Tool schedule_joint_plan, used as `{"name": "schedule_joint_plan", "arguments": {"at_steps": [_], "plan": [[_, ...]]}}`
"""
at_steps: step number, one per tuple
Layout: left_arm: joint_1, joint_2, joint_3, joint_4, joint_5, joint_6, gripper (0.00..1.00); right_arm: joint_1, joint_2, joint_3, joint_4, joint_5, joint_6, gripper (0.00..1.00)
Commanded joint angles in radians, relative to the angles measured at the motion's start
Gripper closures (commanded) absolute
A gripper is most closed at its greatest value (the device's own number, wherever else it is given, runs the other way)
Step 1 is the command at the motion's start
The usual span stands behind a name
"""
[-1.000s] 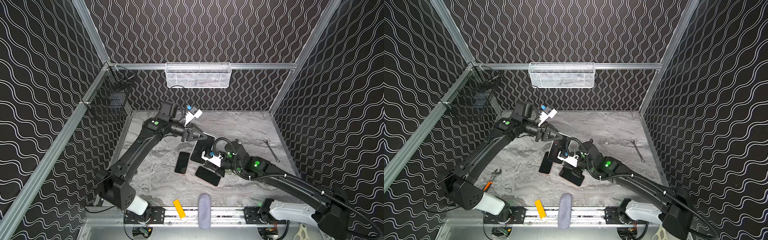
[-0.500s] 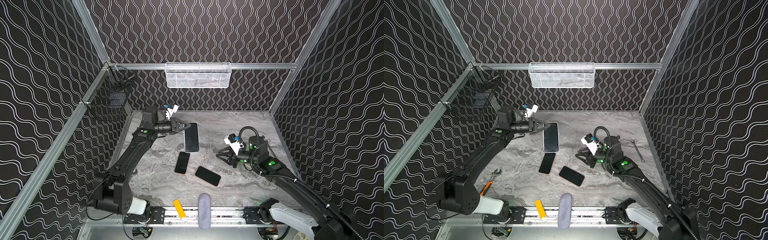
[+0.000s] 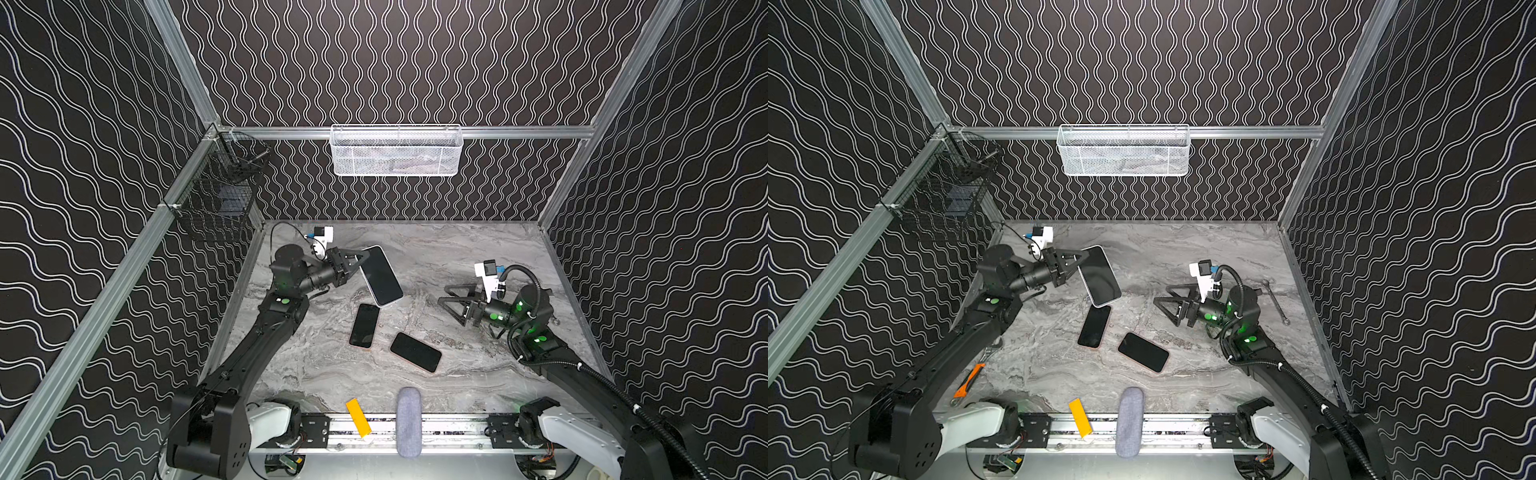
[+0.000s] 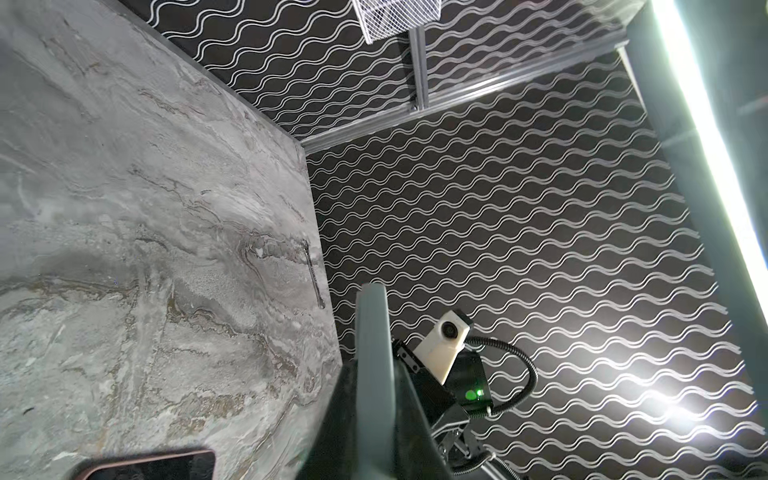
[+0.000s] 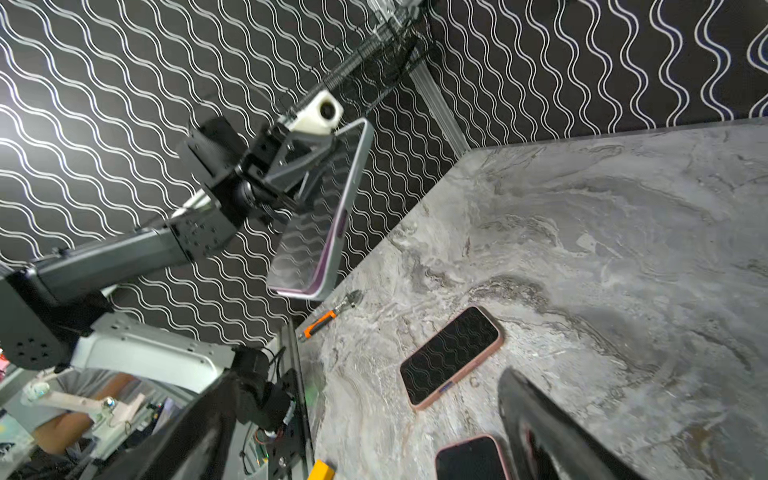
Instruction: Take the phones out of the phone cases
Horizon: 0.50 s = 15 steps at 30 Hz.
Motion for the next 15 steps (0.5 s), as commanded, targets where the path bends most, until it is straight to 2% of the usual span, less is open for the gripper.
{"name": "schedule_joint_plan", "arguments": {"at_steps": [1, 5, 10, 15], "plan": [[-0.004, 0.000, -0.069, 0.327, -0.097, -0.201, 1.00, -0.001, 0.014, -0.002, 0.192, -0.019, 0.140, 0.02], [-0.029, 0.064, -0.135, 0.553, -0.136, -0.336, 1.00, 0.009, 0.065, 0.028, 0.195, -0.087, 0.183, 0.09], [-0.093, 0.210, -0.170, 0.876, -0.202, -0.488, 1.00, 0.074, 0.113, 0.051, 0.168, -0.076, 0.149, 0.13], [-0.151, 0.279, -0.167, 0.920, -0.236, -0.488, 1.00, 0.155, 0.187, 0.094, 0.161, -0.068, 0.119, 0.17]]}}
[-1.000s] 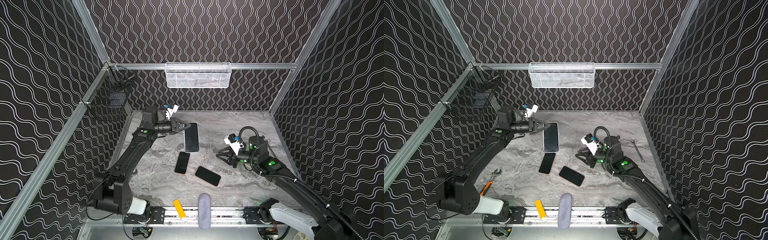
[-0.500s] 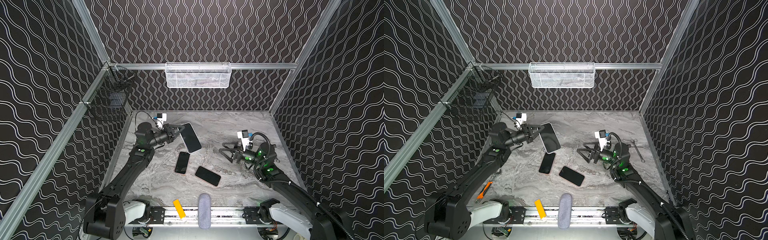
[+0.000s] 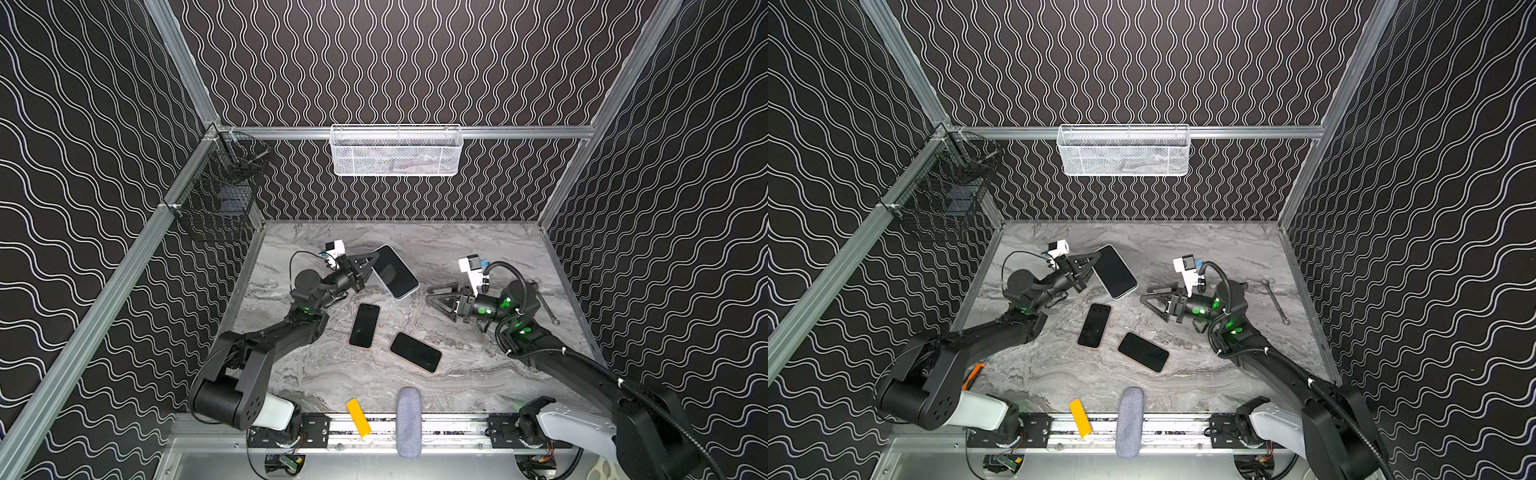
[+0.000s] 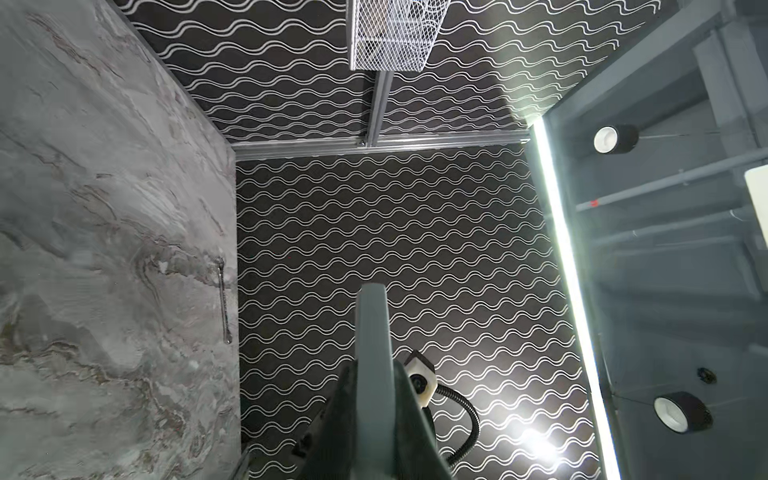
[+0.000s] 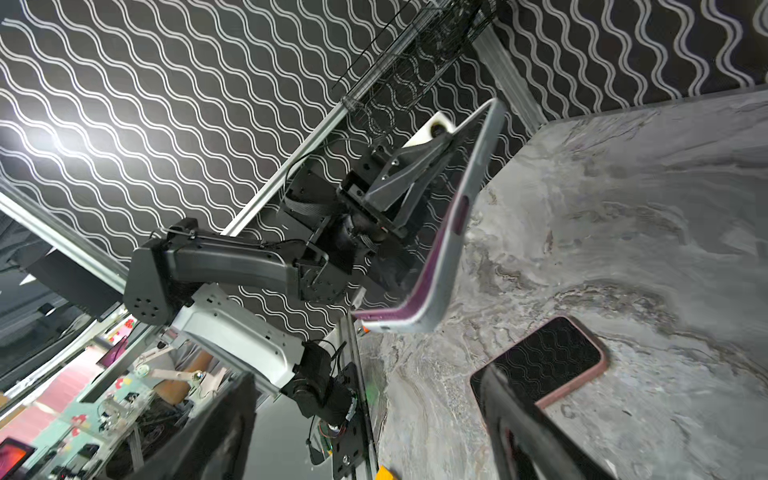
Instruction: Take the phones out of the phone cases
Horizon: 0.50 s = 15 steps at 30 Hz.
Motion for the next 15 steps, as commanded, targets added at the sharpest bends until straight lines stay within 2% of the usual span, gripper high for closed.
{"name": "schedule_joint_plan", "arguments": {"at_steps": [1, 7, 15], "plan": [[-0.026, 0.018, 0.002, 0.180, -0.051, -0.048, 1.00, 0.024, 0.043, 0.017, 0.050, -0.009, 0.000, 0.18], [-0.048, 0.031, 0.006, 0.178, -0.061, -0.046, 1.00, 0.030, 0.105, 0.006, 0.157, -0.014, 0.054, 0.26], [-0.063, 0.032, 0.020, 0.172, -0.064, -0.043, 1.00, 0.033, 0.136, 0.018, 0.180, -0.018, 0.051, 0.30]]}}
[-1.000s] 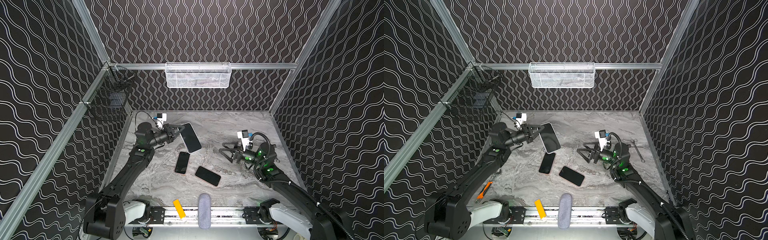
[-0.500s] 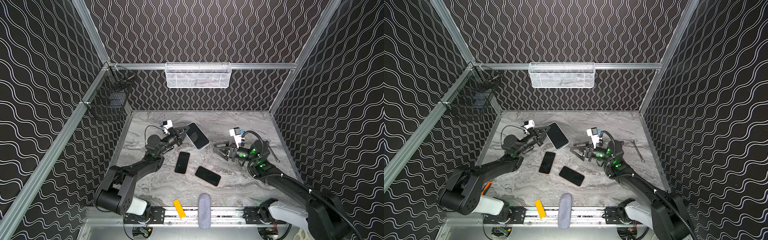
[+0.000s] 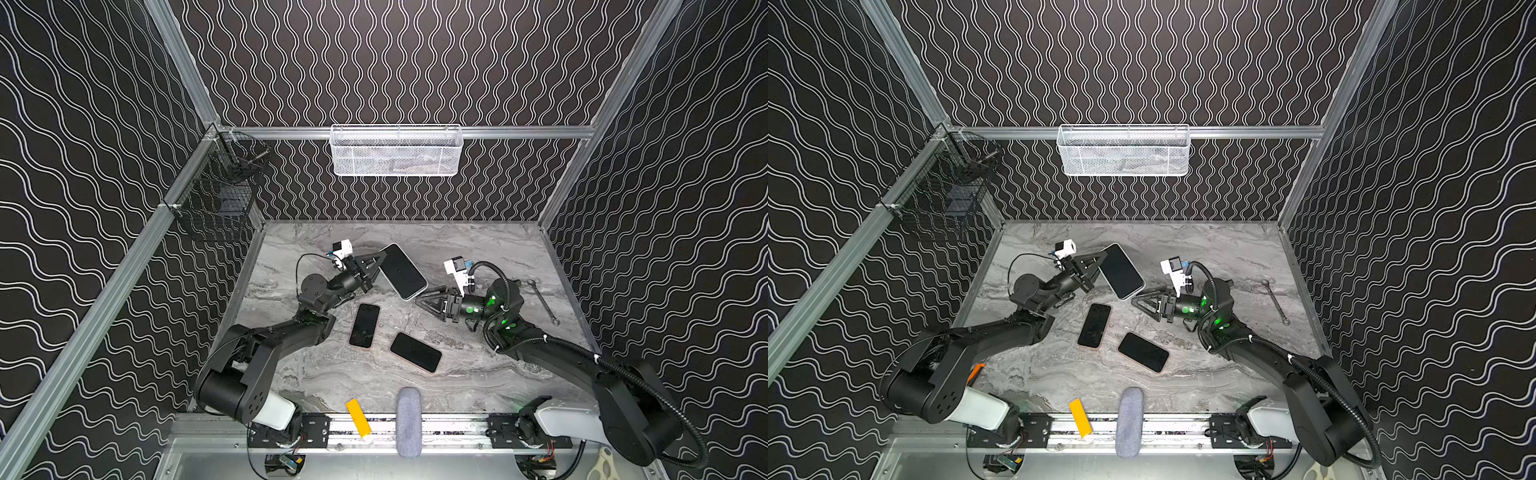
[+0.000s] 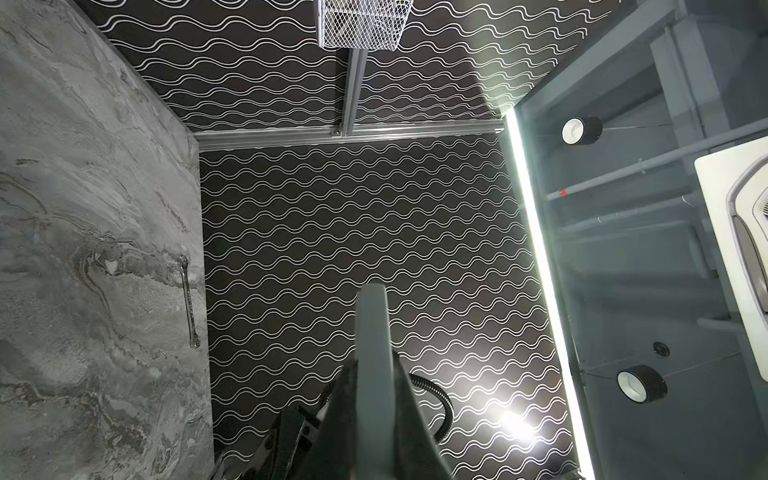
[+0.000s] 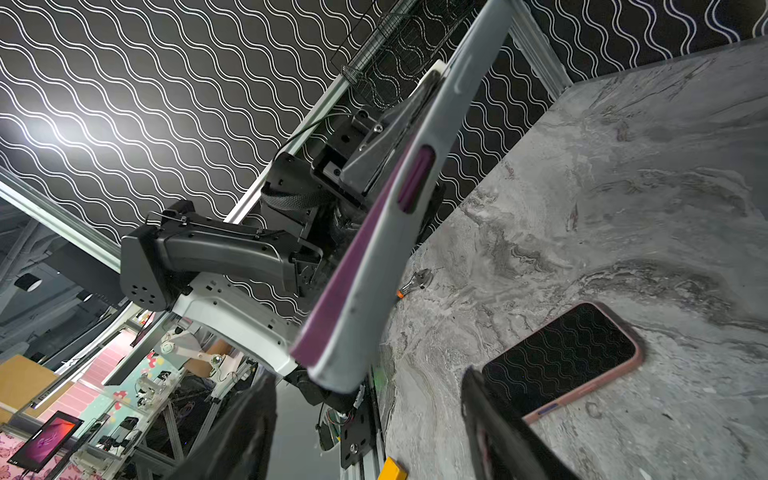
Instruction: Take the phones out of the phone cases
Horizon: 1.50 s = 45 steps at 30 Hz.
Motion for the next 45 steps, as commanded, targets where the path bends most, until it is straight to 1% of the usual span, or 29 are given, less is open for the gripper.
{"name": "schedule_joint_plan", "arguments": {"at_steps": [1, 4, 11, 22, 32, 34, 39, 43, 45], "plan": [[-0.007, 0.002, 0.020, 0.075, -0.011, -0.011, 1.00, 0.002, 0.006, 0.010, 0.078, -0.009, 0.018, 0.30], [-0.014, 0.000, 0.029, 0.070, -0.011, -0.008, 1.00, 0.001, 0.010, 0.010, 0.082, -0.004, 0.018, 0.31], [-0.025, -0.001, 0.032, 0.058, -0.011, 0.002, 1.00, 0.001, 0.022, -0.006, 0.164, -0.009, 0.051, 0.33], [-0.035, -0.023, 0.026, 0.055, -0.015, 0.001, 1.00, -0.002, 0.037, -0.011, 0.152, 0.022, 0.066, 0.36], [-0.044, -0.051, 0.029, 0.039, -0.007, 0.011, 1.00, -0.033, 0.060, -0.036, 0.258, 0.027, 0.153, 0.42], [-0.043, -0.062, 0.032, 0.015, -0.003, 0.030, 1.00, -0.040, 0.060, -0.034, 0.267, 0.021, 0.164, 0.42], [-0.049, -0.127, 0.035, -0.118, 0.000, 0.134, 1.00, -0.051, 0.061, -0.011, 0.267, 0.001, 0.178, 0.47], [-0.052, -0.130, 0.040, -0.148, 0.002, 0.163, 1.00, -0.052, 0.071, -0.006, 0.312, -0.011, 0.214, 0.52], [-0.053, -0.125, 0.038, -0.151, 0.000, 0.172, 1.00, -0.051, 0.083, -0.012, 0.365, -0.018, 0.254, 0.55]]}}
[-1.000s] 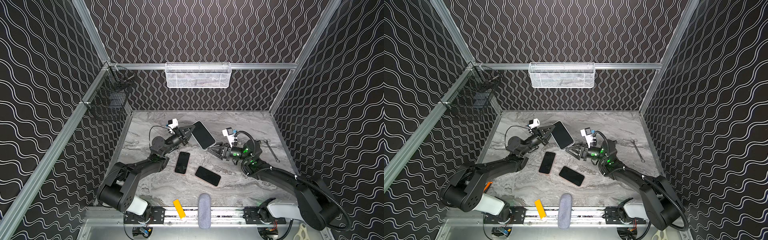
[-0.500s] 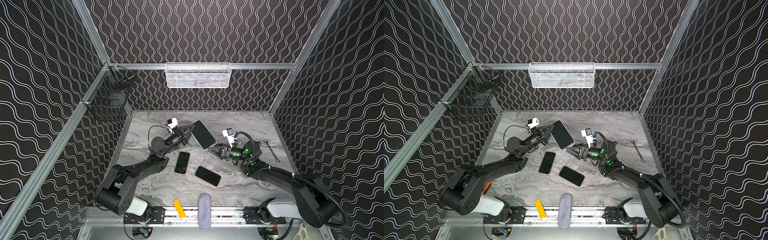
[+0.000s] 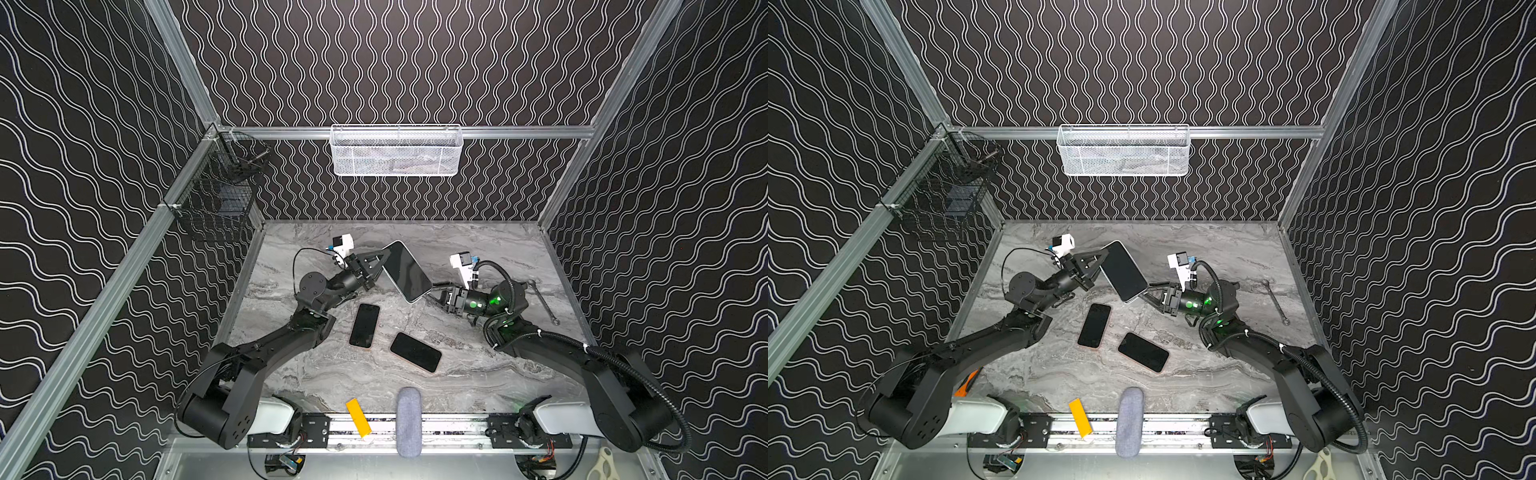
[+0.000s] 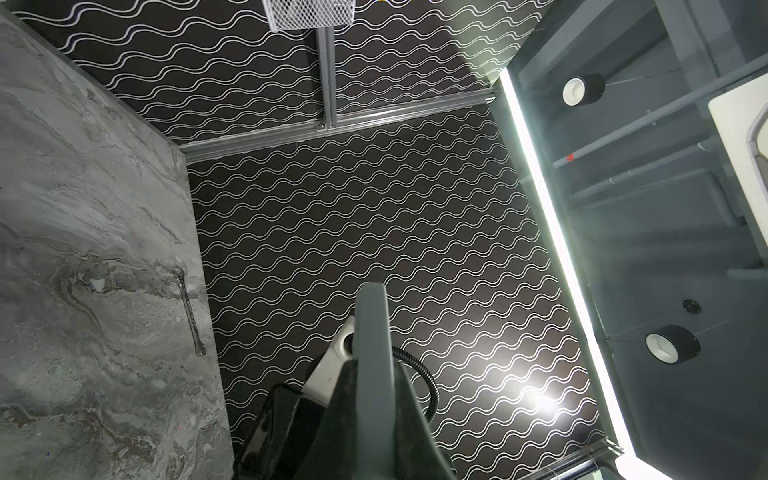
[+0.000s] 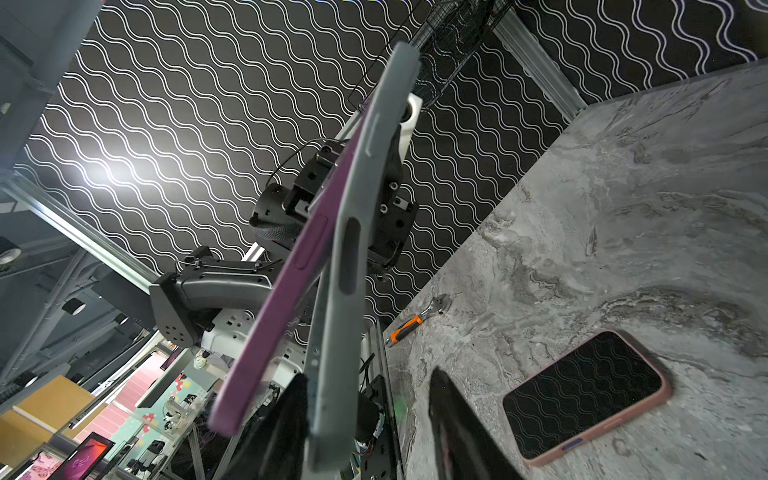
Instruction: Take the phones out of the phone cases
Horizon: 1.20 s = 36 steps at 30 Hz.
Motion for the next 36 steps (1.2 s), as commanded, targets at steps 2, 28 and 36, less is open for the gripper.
{"name": "schedule_joint_plan", "arguments": {"at_steps": [2, 28, 36], "plan": [[-0.008, 0.008, 0.005, 0.014, 0.007, 0.040, 1.00, 0.000, 0.027, -0.007, 0.174, -0.002, 0.111, 0.57], [-0.011, 0.064, 0.014, -0.026, -0.028, 0.093, 0.86, -0.001, 0.086, -0.076, 0.426, 0.056, 0.385, 0.90], [-0.011, 0.069, 0.019, -0.034, -0.031, 0.096, 0.65, -0.001, 0.063, -0.081, 0.386, 0.068, 0.406, 0.91]]}}
